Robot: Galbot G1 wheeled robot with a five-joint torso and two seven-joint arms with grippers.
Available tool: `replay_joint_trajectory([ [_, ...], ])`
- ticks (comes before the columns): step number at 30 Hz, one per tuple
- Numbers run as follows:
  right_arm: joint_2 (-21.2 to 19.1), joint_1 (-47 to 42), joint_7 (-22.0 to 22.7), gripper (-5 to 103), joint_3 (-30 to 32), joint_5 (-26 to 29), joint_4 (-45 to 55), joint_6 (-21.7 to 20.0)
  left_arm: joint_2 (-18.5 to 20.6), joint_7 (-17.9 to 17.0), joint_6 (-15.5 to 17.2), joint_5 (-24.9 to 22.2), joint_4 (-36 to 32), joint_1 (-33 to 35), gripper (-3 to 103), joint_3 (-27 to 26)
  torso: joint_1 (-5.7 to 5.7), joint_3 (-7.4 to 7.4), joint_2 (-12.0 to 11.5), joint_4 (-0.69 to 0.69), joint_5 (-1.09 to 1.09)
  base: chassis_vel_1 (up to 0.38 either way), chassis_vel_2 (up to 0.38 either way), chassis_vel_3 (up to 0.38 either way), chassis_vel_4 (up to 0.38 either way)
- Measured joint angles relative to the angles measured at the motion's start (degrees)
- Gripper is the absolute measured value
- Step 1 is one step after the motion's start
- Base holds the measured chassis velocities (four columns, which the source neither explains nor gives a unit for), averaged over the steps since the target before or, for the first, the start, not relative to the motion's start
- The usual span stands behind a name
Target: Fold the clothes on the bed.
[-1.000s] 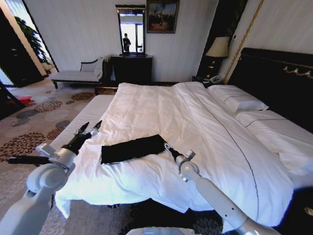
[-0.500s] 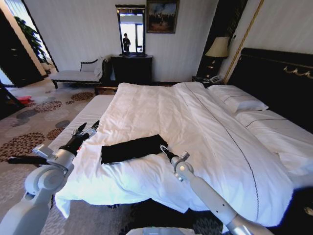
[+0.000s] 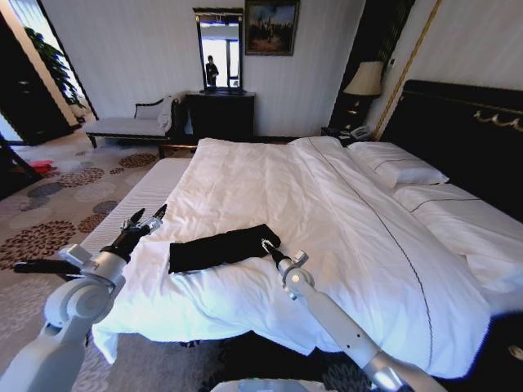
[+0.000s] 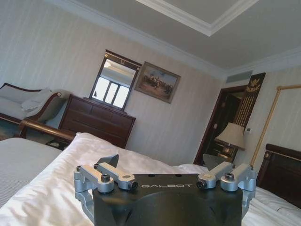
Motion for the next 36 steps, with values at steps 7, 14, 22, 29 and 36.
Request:
replay_joint_trajectory([
  [7, 0.19, -0.80, -1.03, 29, 0.37, -0.61, 0.09, 1.26, -0.44, -0.10, -0.14, 0.96, 0.30, -0.30, 100, 0.43, 0.00, 0.00, 0.00, -0.01, 0.00, 0.000, 0.000, 0.000, 0.000],
  [14, 0.59, -1.76, -1.46, 8, 1.07, -1.75, 1.30, 3.45, -0.37, -0.39, -0.27, 1.18, 0.45, -0.09, 100, 0.12, 0.00, 0.00, 0.00, 0.01, 0.00, 0.000, 0.000, 0.000, 0.000],
  [22, -4.38, -5.91, 6.00, 1, 5.72, -1.75, 11.58, 6.48, -0.05, -0.65, -0.68, 1.48, 1.53, -0.49, 100, -0.22, 0.00, 0.00, 0.00, -0.02, 0.00, 0.000, 0.000, 0.000, 0.000],
  [29, -8.29, -10.30, 10.42, 1, 8.79, -2.88, 16.66, 7.32, 0.06, -0.65, -0.84, 1.52, 2.14, -1.66, 100, 0.28, -0.02, 0.00, 0.00, -0.01, 0.02, 0.000, 0.000, 0.000, 0.000],
  [36, -9.80, -10.97, 8.07, 1, 10.05, -6.03, 17.08, 8.08, -0.37, -1.37, -0.77, 0.13, 2.21, -3.26, 100, 0.29, -0.02, 0.00, 0.00, -0.01, 0.00, 0.000, 0.000, 0.000, 0.000],
])
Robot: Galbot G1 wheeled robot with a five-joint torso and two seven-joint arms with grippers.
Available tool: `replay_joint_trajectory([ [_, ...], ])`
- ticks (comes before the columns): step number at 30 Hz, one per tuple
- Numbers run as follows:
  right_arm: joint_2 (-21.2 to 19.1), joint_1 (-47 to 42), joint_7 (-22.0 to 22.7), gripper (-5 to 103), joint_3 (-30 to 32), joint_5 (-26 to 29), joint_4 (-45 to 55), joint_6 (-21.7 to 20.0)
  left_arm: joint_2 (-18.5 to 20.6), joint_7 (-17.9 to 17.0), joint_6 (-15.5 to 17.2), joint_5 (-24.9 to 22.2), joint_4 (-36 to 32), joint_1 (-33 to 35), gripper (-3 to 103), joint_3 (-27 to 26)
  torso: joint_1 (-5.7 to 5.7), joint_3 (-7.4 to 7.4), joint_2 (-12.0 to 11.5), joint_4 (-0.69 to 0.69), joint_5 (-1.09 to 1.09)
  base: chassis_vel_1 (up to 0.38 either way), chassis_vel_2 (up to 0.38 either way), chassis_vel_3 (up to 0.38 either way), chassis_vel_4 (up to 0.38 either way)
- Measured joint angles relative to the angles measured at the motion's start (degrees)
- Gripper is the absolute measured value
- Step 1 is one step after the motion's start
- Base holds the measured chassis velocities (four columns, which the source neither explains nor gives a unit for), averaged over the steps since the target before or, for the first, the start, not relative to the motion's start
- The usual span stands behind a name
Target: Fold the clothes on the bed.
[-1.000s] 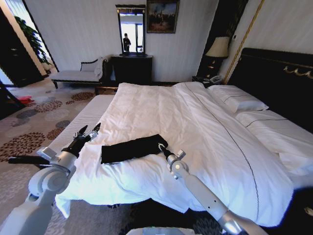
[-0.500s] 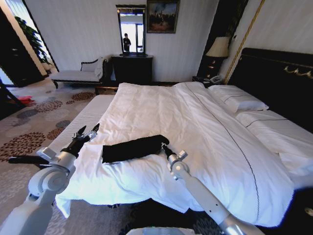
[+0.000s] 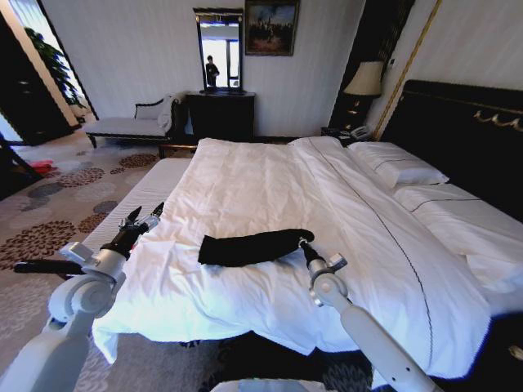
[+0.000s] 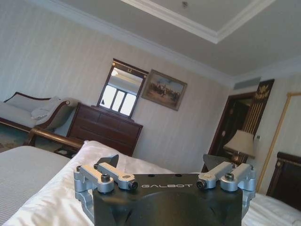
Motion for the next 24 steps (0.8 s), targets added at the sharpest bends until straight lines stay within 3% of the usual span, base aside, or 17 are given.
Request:
replay_joint_trajectory([
  [2, 0.04, 0.20, -0.53, 1, -0.41, -0.46, -0.04, 0.10, -0.17, -0.22, 0.12, -0.37, -0.17, -0.32, 100, -0.07, 0.00, 0.00, 0.00, 0.00, 0.00, 0.000, 0.000, 0.000, 0.000],
  [5, 0.97, 1.93, -4.95, 1, -3.91, -4.66, 0.37, 1.09, -1.08, -2.16, 0.97, -2.29, -1.09, -2.28, 100, -0.76, 0.01, 0.00, 0.00, 0.02, 0.01, 0.000, 0.000, 0.000, 0.000],
  [12, 2.17, 5.13, -12.43, 1, -11.37, -12.17, -1.78, 2.43, -1.42, -2.98, 1.40, -3.28, -2.53, -2.35, 100, -2.17, 0.00, 0.00, 0.00, 0.02, -0.01, 0.000, 0.000, 0.000, 0.000],
  [15, 4.87, 7.04, -16.57, 1, -15.06, -14.76, -6.21, 3.40, -1.50, -3.06, 1.48, -3.55, -3.11, -1.68, 100, -3.08, 0.01, 0.00, 0.00, 0.01, -0.01, 0.000, 0.000, 0.000, 0.000],
  [24, 11.32, 10.42, -18.99, 1, -20.39, -18.79, -11.57, 4.53, -1.79, -3.23, 1.55, -3.53, -2.75, -1.52, 100, -3.74, 0.01, 0.00, 0.00, 0.02, -0.01, 0.000, 0.000, 0.000, 0.000],
])
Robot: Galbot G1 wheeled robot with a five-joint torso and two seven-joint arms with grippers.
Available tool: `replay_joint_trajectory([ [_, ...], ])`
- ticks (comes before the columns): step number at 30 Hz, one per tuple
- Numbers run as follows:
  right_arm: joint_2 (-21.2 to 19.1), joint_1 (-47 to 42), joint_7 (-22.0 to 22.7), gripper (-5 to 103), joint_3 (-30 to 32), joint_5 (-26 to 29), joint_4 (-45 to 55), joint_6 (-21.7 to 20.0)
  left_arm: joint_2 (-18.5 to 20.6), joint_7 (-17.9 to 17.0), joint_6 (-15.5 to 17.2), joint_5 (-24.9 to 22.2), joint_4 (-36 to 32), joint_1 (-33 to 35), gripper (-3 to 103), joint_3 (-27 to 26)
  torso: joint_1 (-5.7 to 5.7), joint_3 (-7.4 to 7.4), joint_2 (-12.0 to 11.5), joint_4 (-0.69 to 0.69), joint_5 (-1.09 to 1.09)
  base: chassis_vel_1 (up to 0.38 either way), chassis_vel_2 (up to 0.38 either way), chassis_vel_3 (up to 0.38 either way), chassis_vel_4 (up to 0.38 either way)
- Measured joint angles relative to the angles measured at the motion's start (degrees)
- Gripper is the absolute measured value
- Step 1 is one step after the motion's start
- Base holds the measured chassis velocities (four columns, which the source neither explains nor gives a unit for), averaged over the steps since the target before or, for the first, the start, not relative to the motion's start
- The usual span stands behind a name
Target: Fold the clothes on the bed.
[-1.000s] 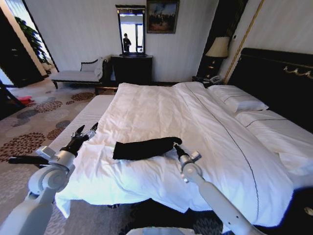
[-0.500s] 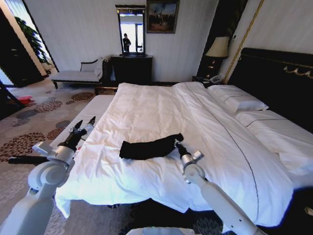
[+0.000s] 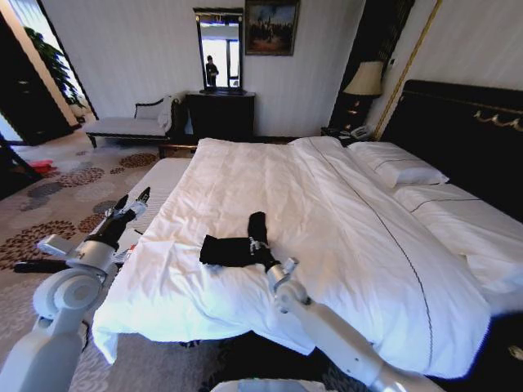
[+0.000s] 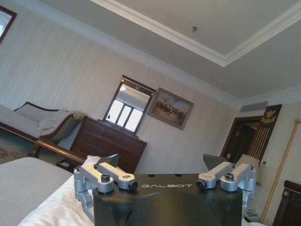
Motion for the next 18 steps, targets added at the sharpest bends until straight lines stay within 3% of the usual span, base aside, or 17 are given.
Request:
replay_joint_trajectory([
  [18, 6.15, 2.55, -1.06, 1, -5.47, -5.60, -7.36, 1.57, -1.06, 0.00, 0.04, 1.22, 0.38, 0.98, 100, -0.41, 0.00, 0.00, 0.00, 0.00, 0.00, 0.000, 0.000, 0.000, 0.000],
])
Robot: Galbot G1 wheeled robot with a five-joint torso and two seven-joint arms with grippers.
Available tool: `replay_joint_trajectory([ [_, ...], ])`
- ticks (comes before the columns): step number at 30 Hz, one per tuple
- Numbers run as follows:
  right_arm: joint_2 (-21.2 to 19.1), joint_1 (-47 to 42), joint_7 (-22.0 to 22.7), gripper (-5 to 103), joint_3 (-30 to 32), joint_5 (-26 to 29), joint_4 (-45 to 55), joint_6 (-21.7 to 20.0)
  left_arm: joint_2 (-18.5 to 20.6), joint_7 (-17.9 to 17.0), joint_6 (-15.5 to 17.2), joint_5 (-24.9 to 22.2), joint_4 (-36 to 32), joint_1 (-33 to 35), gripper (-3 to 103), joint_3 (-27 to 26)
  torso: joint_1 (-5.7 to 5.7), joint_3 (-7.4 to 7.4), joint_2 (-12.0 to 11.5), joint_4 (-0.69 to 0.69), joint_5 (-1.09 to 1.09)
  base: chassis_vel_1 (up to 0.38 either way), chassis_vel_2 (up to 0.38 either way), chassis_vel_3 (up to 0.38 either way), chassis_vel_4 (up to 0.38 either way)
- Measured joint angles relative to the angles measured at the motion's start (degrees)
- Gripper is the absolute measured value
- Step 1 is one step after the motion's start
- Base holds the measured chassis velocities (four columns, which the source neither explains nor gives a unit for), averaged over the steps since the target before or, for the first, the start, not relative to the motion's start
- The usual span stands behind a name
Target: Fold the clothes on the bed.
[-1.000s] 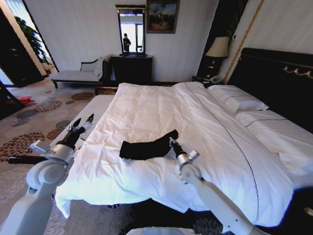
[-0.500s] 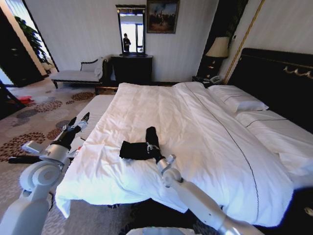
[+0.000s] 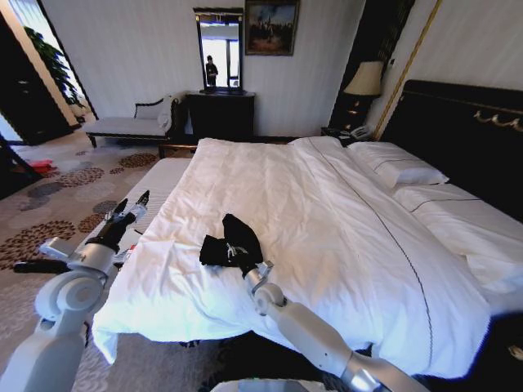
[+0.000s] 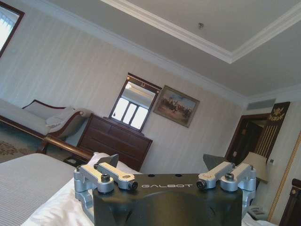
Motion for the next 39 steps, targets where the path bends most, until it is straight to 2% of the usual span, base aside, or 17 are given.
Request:
replay_joint_trajectory([
  [22, 2.99, 0.98, 0.30, 1, -3.17, -3.71, -4.81, 1.05, -0.44, 0.15, -0.28, 1.40, 0.11, 0.72, 100, 0.38, 0.00, 0.00, 0.00, 0.00, 0.00, 0.000, 0.000, 0.000, 0.000],
  [23, 3.03, 1.06, 0.30, 6, -3.23, -3.75, -4.81, 1.07, -0.43, 0.16, -0.28, 1.40, 0.13, 0.73, 100, 0.39, 0.00, 0.00, 0.00, 0.00, 0.01, 0.000, 0.000, 0.000, 0.000],
  [24, 3.06, 1.20, 0.29, 6, -3.32, -3.77, -4.79, 1.14, -0.42, 0.16, -0.30, 1.41, 0.22, 0.74, 100, 0.39, 0.00, 0.00, 0.00, 0.00, 0.01, 0.000, 0.000, 0.000, 0.000],
  [25, 3.07, 1.31, 0.23, 17, -3.50, -3.76, -4.26, 1.46, -0.39, 0.18, -0.32, 1.41, 0.38, 0.75, 100, 0.39, 0.00, 0.00, 0.00, 0.00, 0.01, 0.000, 0.000, 0.000, 0.000],
  [27, 3.07, 1.31, 0.07, 17, -3.62, -3.65, -3.67, 1.73, -0.39, 0.19, -0.33, 1.42, 0.48, 0.75, 100, 0.39, 0.00, 0.00, 0.00, -0.01, 0.01, 0.000, 0.000, 0.000, 0.000],
  [31, 2.23, 0.75, -2.26, 38, -4.76, -2.81, 0.00, 3.06, -0.37, 0.24, -0.37, 1.63, 1.00, 0.68, 100, 0.44, 0.00, 0.00, 0.00, 0.01, 0.01, 0.000, 0.000, 0.000, 0.000],
  [33, 2.03, 0.63, -3.18, 38, -4.93, -2.70, 0.63, 3.55, -0.36, 0.27, -0.39, 1.75, 1.17, 0.63, 100, 0.49, 0.00, 0.00, 0.00, 0.00, 0.01, 0.000, 0.000, 0.000, 0.000],
  [34, 1.93, 0.56, -3.81, 43, -4.97, -2.57, 1.03, 3.91, -0.35, 0.28, -0.41, 1.87, 1.28, 0.60, 100, 0.52, 0.00, 0.00, 0.00, 0.00, 0.01, 0.000, 0.000, 0.000, 0.000],
  [35, 1.87, 0.59, -4.70, 54, -4.76, -1.94, 1.56, 4.41, -0.35, 0.31, -0.45, 2.06, 1.51, 0.58, 100, 0.59, 0.00, 0.00, 0.00, -0.01, 0.01, 0.000, 0.000, 0.000, 0.000],
  [37, 1.90, 0.71, -4.72, 54, -4.55, -1.63, 1.57, 4.46, -0.34, 0.33, -0.48, 2.13, 1.58, 0.58, 100, 0.62, 0.00, 0.00, 0.00, 0.00, 0.01, 0.000, 0.000, 0.000, 0.000],
  [39, 2.58, 2.10, -2.72, 66, -3.23, -0.97, 0.18, 4.48, -0.36, 0.37, -0.68, 2.59, 1.88, 0.62, 100, 0.68, 0.00, 0.00, 0.00, -0.01, 0.01, 0.000, 0.000, 0.000, 0.000],
])
